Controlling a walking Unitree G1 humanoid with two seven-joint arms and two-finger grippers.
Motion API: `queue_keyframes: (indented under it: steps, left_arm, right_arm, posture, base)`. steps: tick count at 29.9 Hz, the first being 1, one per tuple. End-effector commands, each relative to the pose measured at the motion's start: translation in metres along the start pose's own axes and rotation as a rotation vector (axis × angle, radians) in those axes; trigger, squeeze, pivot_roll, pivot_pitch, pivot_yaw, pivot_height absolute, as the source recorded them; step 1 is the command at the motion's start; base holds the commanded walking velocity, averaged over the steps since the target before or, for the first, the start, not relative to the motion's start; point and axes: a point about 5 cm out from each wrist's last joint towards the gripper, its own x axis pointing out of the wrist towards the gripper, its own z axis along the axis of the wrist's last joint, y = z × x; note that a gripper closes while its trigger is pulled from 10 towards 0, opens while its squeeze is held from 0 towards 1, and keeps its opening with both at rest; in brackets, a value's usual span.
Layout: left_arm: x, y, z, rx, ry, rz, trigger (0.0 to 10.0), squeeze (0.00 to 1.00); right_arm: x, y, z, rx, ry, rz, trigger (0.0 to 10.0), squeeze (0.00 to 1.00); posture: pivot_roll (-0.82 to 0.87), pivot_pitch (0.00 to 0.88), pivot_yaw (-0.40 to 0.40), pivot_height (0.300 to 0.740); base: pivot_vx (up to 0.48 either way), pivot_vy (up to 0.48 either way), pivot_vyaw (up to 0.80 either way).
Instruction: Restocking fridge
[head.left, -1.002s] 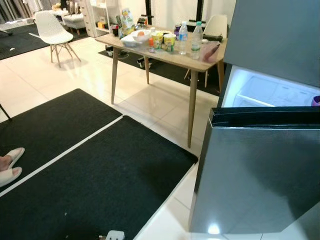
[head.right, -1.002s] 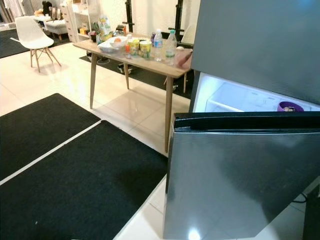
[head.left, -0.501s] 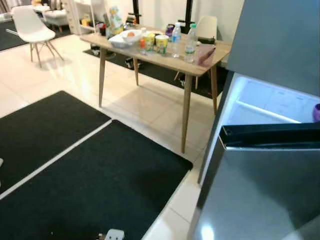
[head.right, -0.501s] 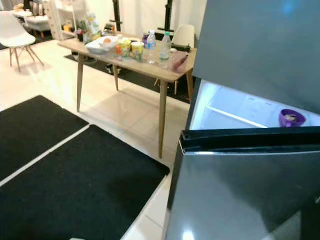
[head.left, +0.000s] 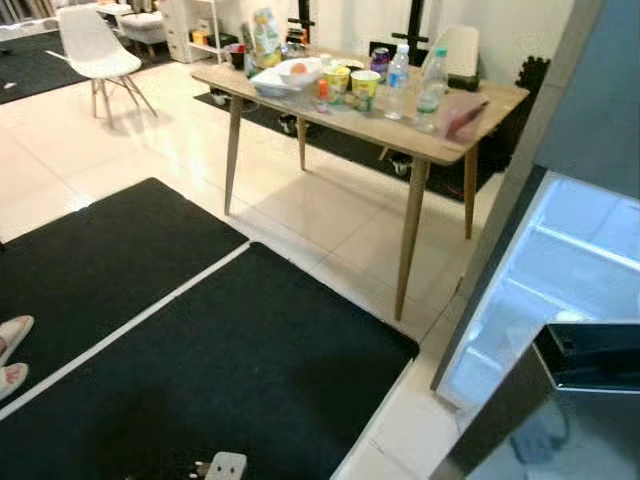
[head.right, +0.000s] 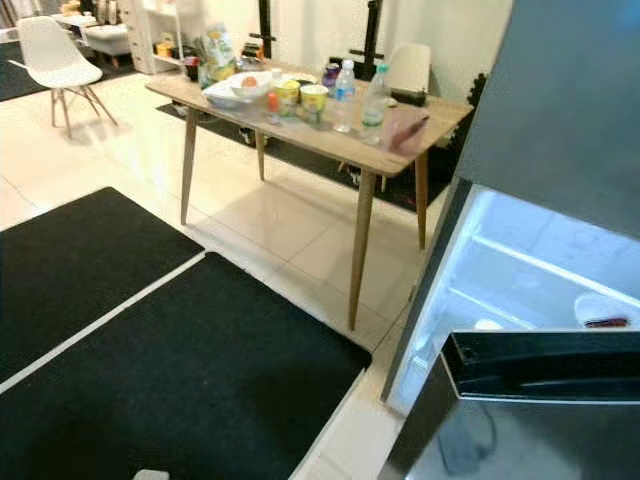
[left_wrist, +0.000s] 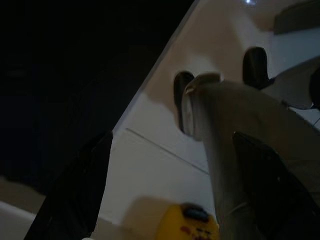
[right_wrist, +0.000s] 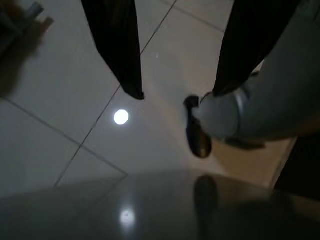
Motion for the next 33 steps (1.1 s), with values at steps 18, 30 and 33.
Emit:
queue_keyframes:
  steps: [18,30,33]
  left_arm:
    - [-0.001,-0.003,-0.011,-0.008,0.029,-0.014,10.0,0.00]
    - [-0.001,-0.003,-0.014,-0.019,0.031,-0.013,10.0,0.00]
    - [-0.002,-0.002,-0.015,-0.029,0.028,-0.008,10.0,0.00]
  right_arm:
    - [-0.009,0.006,0.151,0.269,-0.565,0.095,10.0,0.00]
    - [-0.042,0.040,0.251,0.211,-0.855,0.217,10.0,0.00]
    - [-0.054,0.045,0.271,0.201,-0.926,0.231,10.0,0.00]
  posture:
    - [-0.06,0.000,-0.006,0.740]
    - [-0.03,0.000,-0.016,0.740]
    - [-0.02,0.000,-0.021,0.740]
  base:
    - [0.000,0.000,0.00]
    - [0.000,0.000,0.00]
    - [0.000,0.000,0.00]
